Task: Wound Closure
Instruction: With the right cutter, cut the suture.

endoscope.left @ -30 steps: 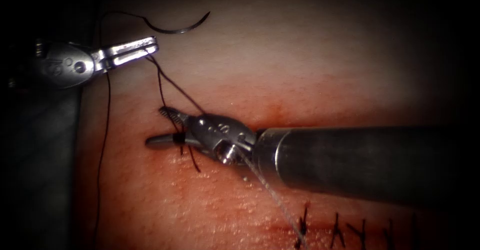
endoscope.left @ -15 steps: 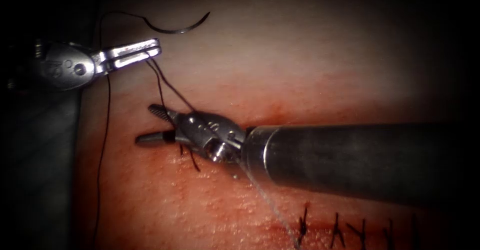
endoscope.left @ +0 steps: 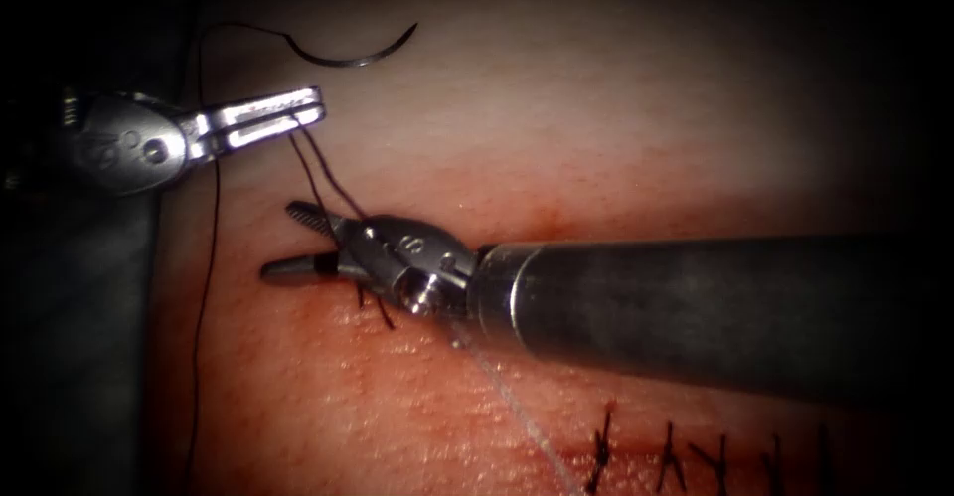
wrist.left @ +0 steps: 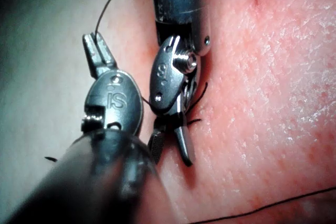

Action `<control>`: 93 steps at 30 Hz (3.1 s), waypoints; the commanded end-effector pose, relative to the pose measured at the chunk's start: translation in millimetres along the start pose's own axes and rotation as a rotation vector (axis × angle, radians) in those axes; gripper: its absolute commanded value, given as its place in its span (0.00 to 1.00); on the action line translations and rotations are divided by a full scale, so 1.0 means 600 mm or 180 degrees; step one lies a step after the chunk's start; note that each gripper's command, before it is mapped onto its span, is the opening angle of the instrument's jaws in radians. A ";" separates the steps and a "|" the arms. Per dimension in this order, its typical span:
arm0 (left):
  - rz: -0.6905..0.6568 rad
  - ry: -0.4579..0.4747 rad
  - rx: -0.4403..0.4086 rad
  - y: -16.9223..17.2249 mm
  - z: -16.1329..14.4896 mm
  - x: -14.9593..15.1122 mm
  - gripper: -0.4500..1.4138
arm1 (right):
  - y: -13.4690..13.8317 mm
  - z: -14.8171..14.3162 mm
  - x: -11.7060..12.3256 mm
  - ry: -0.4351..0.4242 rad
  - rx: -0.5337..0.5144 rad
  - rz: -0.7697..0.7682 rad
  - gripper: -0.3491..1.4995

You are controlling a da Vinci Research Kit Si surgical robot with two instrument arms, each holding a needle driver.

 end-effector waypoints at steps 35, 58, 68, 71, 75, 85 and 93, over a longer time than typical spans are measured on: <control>0.0111 0.0048 -0.0058 -0.0011 0.0105 -0.0058 0.00 | 0.0107 -0.0324 0.0037 0.0270 -0.0041 -0.0521 0.90; 0.0373 0.0121 -0.0402 0.0074 0.0423 -0.0131 0.00 | 0.0245 -0.0597 0.0178 -0.0097 -0.0722 -0.1555 0.87; -0.0170 -0.0131 -0.0757 0.0123 0.0580 -0.0242 0.60 | 0.0251 -0.0642 0.0270 -0.0264 -0.0625 -0.1695 0.78; -0.0488 -0.0161 -0.0843 0.0139 0.0586 -0.0263 0.68 | 0.0248 -0.0630 0.0275 -0.0256 -0.0630 -0.1756 0.89; -0.0798 -0.0363 -0.0750 0.0146 0.0566 -0.0265 0.91 | 0.0249 -0.0600 0.0277 -0.0206 -0.0542 -0.1739 0.98; -0.0835 -0.0483 -0.0858 0.0122 0.0384 -0.0223 0.75 | 0.0189 -0.0496 0.0272 -0.0211 -0.0164 -0.1659 0.99; -0.0699 -0.0734 -0.0848 0.0135 0.0218 -0.0217 0.55 | 0.0147 -0.0401 0.0219 -0.0315 -0.0001 -0.1718 0.99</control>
